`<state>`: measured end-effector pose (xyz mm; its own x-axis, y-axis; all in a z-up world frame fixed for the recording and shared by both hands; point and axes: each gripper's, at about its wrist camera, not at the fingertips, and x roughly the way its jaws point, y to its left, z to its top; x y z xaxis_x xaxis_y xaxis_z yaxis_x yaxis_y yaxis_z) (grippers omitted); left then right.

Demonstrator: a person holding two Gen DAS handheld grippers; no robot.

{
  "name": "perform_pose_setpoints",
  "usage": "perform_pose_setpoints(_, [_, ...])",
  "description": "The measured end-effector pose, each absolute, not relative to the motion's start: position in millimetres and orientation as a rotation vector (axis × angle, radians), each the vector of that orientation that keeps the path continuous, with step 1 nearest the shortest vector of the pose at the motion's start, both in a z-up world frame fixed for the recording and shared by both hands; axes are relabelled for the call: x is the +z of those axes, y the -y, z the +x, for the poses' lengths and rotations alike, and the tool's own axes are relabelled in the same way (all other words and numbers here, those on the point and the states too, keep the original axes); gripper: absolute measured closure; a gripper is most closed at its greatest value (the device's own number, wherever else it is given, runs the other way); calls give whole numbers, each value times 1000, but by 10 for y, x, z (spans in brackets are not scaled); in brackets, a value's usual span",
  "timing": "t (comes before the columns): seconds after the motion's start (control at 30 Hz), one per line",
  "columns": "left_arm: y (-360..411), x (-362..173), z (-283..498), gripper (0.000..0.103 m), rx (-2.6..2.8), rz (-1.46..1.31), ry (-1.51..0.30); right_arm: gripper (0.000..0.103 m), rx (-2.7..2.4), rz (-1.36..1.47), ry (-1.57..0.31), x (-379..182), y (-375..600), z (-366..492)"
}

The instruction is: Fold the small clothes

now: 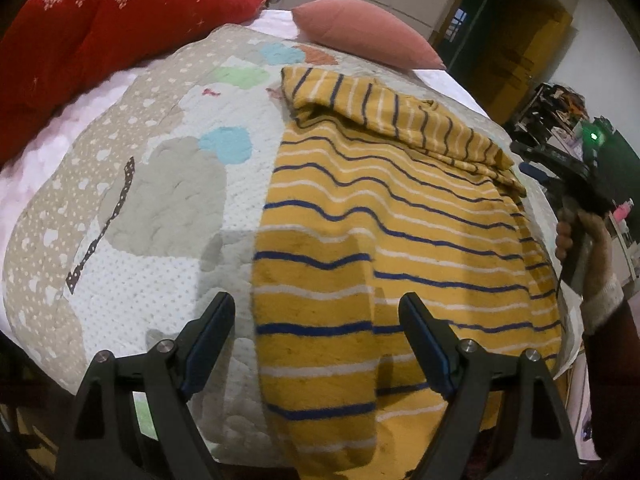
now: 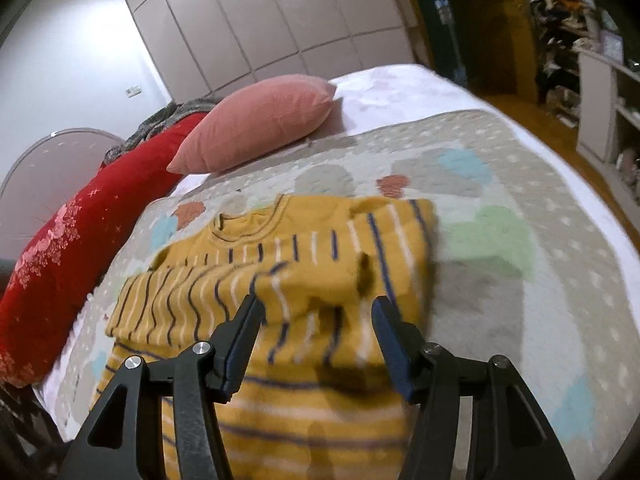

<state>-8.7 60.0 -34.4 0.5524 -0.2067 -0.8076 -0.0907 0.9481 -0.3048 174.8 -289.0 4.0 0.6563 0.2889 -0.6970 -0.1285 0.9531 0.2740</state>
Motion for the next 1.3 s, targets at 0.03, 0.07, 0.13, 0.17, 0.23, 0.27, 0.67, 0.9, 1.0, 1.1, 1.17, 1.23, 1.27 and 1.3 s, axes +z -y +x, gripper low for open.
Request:
perform_pose_setpoints(0.03, [-615,-364,-74,20,-66,-334,-993,40,215,160,-836,2,2839,1849])
perform_pose_setpoints(0.07, [-626,-379,-65,20,-65,-339,-995,40,183,129,-836,-35,2825,1903])
perform_pose_setpoints(0.13, [-632,-394,-57,20,-65,-340,-994,40,152,134,-851,-139,2854,2035])
perform_pose_setpoints(0.17, [-628,-396,-55,20,-65,-337,-994,45,172,160,-875,-195,2871,2073])
perform_pose_setpoints(0.23, [-622,-396,-50,20,-68,-329,-995,82,244,238,-953,-293,2891,2149])
perform_pose_setpoints(0.27, [-627,-393,-50,20,-70,-331,-995,91,290,303,-979,-279,2914,2140])
perform_pose_setpoints(0.67, [-603,-251,-185,20,-93,-355,-964,49,95,386,-885,385,3319,1864])
perform_pose_setpoints(0.9, [-870,-101,-341,20,-11,-344,-918,49,95,465,-909,202,3650,1169])
perform_pose_setpoints(1.0, [-939,-83,-383,20,5,-346,-894,49,101,369,-944,166,3600,780])
perform_pose_setpoints(1.1, [-964,-164,-364,20,-15,-343,-914,47,131,326,-975,101,3571,341])
perform_pose_setpoints(1.17, [-963,-246,-325,20,-54,-362,-941,47,157,328,-993,0,3551,89])
perform_pose_setpoints(1.23, [-935,-309,-268,20,-102,-370,-959,47,192,358,-1005,-121,3537,-141])
perform_pose_setpoints(1.27, [-910,-347,-224,20,-140,-381,-965,47,209,383,-1011,-176,3521,-169])
perform_pose_setpoints(1.3, [-890,-386,-188,20,-167,-395,-974,47,233,425,-1021,-258,3505,-217])
